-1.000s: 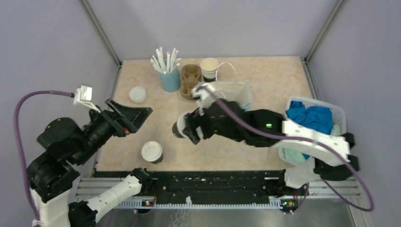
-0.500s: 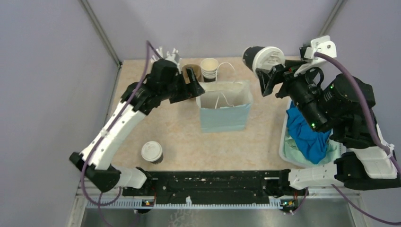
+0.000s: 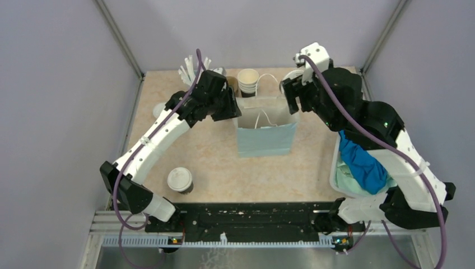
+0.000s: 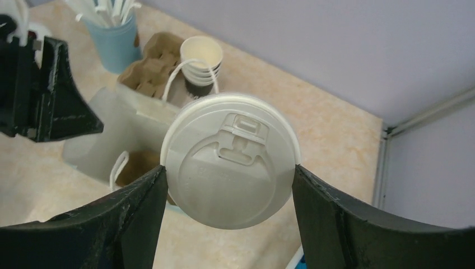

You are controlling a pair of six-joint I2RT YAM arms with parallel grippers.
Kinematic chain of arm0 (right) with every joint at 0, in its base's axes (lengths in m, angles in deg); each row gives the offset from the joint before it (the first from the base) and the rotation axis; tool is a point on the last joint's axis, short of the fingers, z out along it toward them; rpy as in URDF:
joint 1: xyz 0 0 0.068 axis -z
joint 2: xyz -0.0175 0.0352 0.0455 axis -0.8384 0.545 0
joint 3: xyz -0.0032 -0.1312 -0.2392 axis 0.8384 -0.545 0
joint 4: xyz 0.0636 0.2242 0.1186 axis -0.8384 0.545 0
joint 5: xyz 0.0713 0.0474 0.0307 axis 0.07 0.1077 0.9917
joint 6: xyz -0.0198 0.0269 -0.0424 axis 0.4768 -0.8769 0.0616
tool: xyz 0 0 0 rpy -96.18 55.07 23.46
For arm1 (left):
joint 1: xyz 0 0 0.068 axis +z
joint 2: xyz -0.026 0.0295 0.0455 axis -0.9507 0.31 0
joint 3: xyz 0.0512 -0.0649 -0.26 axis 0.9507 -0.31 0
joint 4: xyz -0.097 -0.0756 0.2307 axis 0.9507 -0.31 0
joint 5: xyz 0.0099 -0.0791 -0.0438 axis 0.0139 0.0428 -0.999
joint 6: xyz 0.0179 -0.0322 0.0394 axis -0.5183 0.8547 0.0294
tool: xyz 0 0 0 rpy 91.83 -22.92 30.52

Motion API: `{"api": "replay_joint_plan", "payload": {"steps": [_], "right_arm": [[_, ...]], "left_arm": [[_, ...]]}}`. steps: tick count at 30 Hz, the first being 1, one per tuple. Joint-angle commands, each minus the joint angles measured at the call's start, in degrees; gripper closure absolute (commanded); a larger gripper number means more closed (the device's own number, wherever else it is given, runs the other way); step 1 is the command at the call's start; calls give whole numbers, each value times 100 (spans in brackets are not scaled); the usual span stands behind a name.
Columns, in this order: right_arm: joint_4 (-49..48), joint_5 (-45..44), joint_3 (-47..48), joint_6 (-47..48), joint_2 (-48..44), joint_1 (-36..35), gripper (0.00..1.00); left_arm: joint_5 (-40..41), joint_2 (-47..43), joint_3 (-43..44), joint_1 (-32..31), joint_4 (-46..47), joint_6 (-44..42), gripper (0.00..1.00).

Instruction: Pack the takeout coffee

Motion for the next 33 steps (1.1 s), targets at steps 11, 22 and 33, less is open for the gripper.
{"api": "replay_joint_plan", "payload": {"steps": [11,22,33], "right_arm": [[1817,1939,673,-795,135,157,40],[1330,2793,118,-516,312,157,46],[625,2548,-964,648,146,-730,48]], "left_arm": [[-3,203,50,-1,802,-1600,90],[-816,-1106,-1494,-12,2508,-2545,100],[-960,-2600,-3812,-27,5000,-3087,100]]}}
